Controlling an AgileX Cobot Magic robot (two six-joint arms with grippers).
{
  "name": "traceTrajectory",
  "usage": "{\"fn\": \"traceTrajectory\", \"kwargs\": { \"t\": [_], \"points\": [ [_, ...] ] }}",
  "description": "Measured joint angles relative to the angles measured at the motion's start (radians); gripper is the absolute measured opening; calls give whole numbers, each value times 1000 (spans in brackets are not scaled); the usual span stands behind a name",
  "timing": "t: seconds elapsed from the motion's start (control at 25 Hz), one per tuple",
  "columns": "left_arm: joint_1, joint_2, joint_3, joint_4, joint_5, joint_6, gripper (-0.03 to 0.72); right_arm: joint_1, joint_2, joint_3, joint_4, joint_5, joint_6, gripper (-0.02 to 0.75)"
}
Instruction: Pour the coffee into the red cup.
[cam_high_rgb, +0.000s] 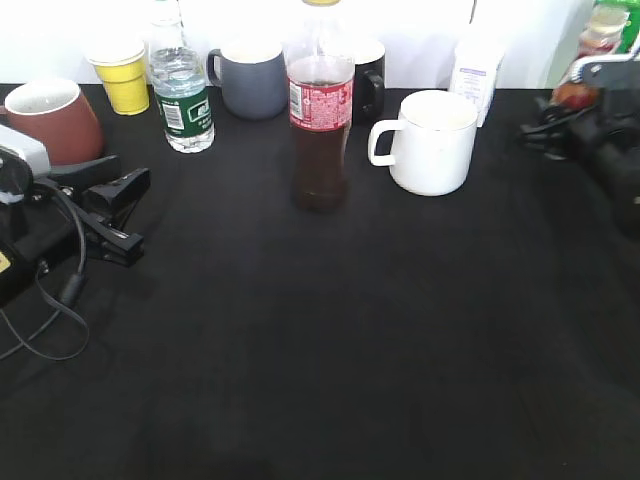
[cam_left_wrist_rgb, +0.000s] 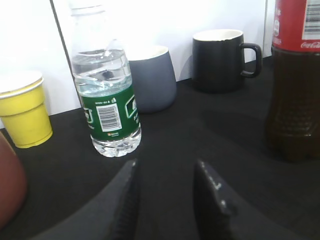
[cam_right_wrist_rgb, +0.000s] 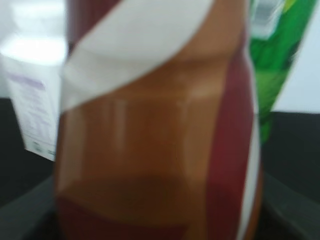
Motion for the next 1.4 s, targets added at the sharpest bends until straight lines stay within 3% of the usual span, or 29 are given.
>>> {"fn": "traceTrajectory", "kwargs": {
  "t": [0.32,0.48,0.96,1.04,1.12,1.24,1.32,1.4],
  "points": [
    [0,0,0,0,0,0,274,0,173,-168,-43,-25,64,532],
    [0,0,0,2,0,0,274,0,175,-165,-49,-15,65,593],
    [0,-23,0,15,4,0,273,0,-25,186,-75,-121,65,591],
    [0,-99,0,14,95,0,273,0,-149,195,-91,20,65,592],
    [0,-208,-45,11,414,0,273,0,-283,195,-135,325,68,592],
    [0,-317,-210,-11,1127,0,273,0,-435,193,-140,853,83,592],
    [0,-331,-349,-119,1561,0,273,0,-507,137,-100,1260,86,592],
    [0,-333,-429,-162,1769,0,273,0,-529,66,-62,1466,86,592]
  ]
}}
